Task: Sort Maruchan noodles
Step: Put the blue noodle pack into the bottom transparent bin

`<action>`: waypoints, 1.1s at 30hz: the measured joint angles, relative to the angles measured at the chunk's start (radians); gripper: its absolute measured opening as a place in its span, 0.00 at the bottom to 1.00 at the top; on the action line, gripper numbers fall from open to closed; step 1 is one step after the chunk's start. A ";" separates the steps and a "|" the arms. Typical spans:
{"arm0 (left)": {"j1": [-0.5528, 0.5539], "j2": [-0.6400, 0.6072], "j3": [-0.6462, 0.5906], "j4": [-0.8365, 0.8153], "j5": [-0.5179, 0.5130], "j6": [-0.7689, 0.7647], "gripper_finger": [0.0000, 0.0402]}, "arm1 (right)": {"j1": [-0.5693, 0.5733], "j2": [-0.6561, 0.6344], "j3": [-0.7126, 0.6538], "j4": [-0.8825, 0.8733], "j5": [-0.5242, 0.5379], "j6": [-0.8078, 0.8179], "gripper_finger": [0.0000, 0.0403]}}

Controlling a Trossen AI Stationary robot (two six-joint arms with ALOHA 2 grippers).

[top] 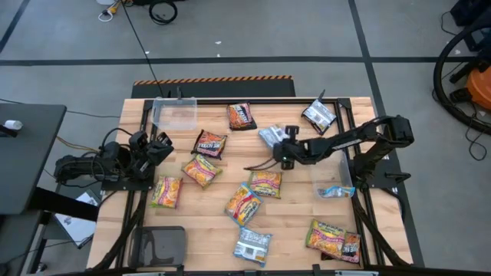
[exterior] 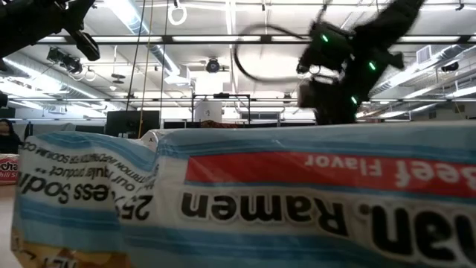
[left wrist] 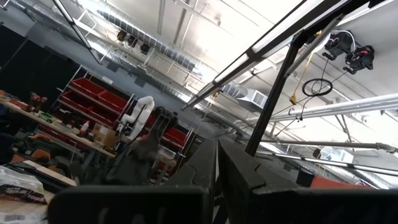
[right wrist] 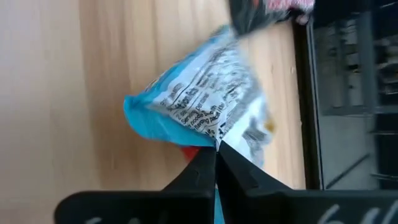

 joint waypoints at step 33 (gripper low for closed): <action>0.000 0.000 0.000 -0.002 0.000 0.000 0.06 | -0.130 -0.519 0.348 -1.305 -0.895 0.406 0.01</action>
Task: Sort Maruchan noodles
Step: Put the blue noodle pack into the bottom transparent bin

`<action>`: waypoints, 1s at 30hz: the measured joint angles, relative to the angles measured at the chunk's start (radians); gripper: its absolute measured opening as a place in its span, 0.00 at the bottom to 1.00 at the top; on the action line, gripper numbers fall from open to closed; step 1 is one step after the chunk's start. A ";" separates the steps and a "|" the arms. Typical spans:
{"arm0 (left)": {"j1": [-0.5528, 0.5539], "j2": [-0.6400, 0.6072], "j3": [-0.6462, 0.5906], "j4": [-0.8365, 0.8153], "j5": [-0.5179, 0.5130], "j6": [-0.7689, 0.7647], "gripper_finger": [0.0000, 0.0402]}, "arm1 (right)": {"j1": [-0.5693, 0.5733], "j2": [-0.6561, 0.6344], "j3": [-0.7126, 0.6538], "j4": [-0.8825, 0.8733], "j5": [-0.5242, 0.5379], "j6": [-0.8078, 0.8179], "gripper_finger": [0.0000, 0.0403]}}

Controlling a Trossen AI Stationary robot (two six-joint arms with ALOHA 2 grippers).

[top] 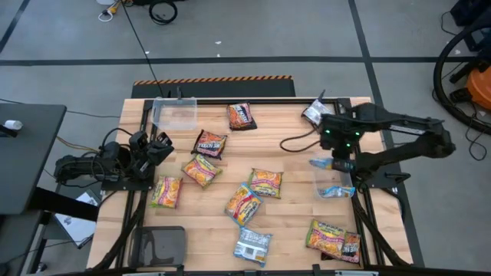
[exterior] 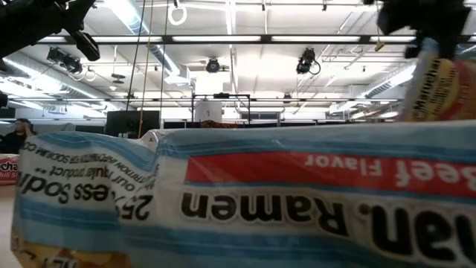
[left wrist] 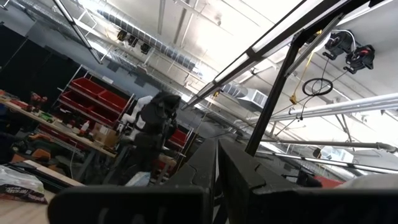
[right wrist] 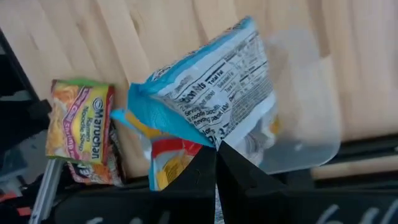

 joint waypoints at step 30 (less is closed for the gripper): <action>0.000 0.000 0.000 -0.001 0.000 0.116 0.06 | 0.001 0.042 -0.319 0.220 -0.027 -0.028 0.04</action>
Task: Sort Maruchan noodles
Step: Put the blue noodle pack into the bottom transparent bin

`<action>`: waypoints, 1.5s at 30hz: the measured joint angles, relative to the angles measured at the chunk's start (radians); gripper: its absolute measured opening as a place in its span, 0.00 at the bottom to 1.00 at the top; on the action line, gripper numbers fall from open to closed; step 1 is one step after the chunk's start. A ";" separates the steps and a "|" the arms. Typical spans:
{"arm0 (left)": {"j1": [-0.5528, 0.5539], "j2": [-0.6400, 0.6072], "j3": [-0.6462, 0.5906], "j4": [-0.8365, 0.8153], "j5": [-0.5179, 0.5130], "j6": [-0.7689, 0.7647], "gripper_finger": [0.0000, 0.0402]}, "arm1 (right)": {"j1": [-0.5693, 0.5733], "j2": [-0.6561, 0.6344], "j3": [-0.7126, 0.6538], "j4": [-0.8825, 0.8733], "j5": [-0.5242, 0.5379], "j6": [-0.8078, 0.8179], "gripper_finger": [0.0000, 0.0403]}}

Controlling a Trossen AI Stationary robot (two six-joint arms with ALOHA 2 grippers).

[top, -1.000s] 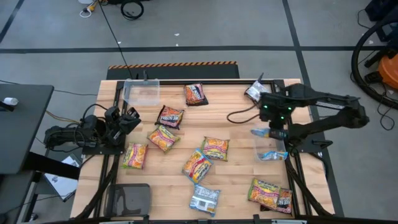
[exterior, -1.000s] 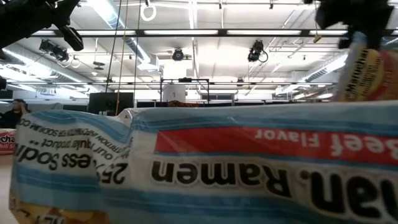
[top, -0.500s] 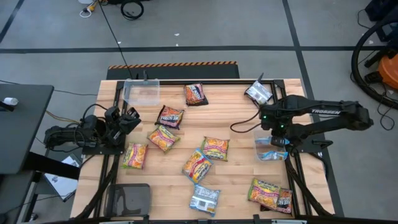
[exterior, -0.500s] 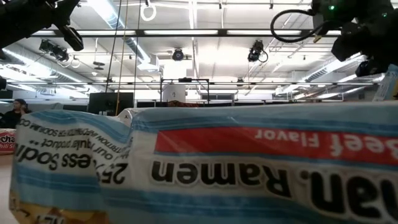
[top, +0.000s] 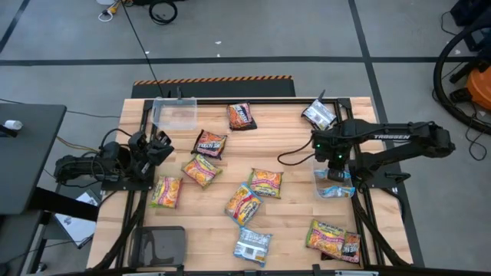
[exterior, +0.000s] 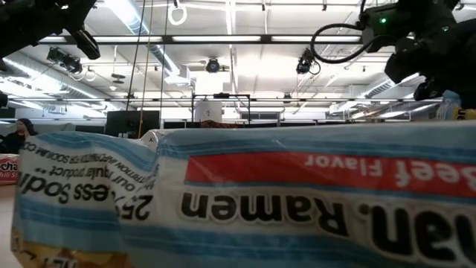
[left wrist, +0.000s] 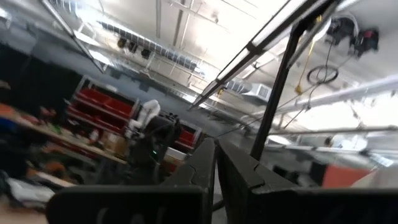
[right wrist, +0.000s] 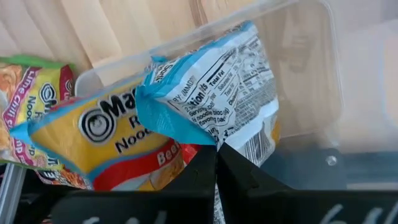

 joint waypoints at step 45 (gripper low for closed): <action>0.001 0.007 0.000 -0.525 -0.028 0.558 0.06 | 0.319 0.076 -0.032 0.139 0.164 0.097 0.48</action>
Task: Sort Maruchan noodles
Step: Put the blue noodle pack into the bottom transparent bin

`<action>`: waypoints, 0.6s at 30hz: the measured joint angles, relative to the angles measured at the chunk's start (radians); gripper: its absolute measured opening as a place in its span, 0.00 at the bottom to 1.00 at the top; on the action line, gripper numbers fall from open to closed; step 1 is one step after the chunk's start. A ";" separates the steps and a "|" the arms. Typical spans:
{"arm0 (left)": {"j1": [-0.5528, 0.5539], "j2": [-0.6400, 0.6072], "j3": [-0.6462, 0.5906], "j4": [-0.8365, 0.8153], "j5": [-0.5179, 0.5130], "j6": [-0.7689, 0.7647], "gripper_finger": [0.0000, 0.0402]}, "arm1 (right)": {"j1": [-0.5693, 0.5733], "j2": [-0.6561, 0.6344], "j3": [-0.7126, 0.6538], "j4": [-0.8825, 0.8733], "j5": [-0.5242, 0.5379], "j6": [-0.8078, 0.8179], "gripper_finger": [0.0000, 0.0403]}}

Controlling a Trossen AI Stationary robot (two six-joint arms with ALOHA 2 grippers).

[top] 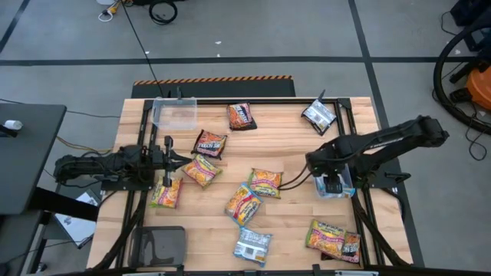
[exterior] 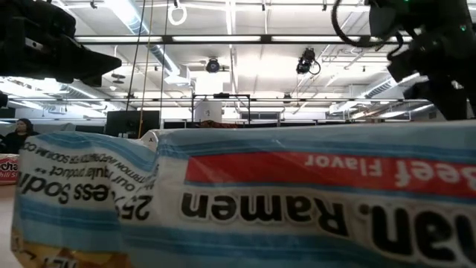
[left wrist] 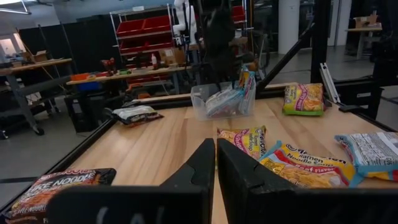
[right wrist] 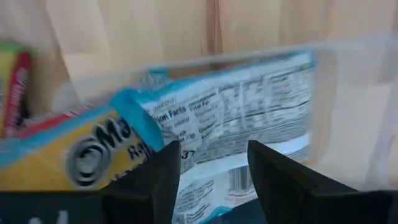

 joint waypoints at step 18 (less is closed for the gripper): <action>0.000 0.000 0.000 0.002 0.001 0.000 0.06 | 0.006 0.016 -0.078 0.086 -0.098 0.040 0.46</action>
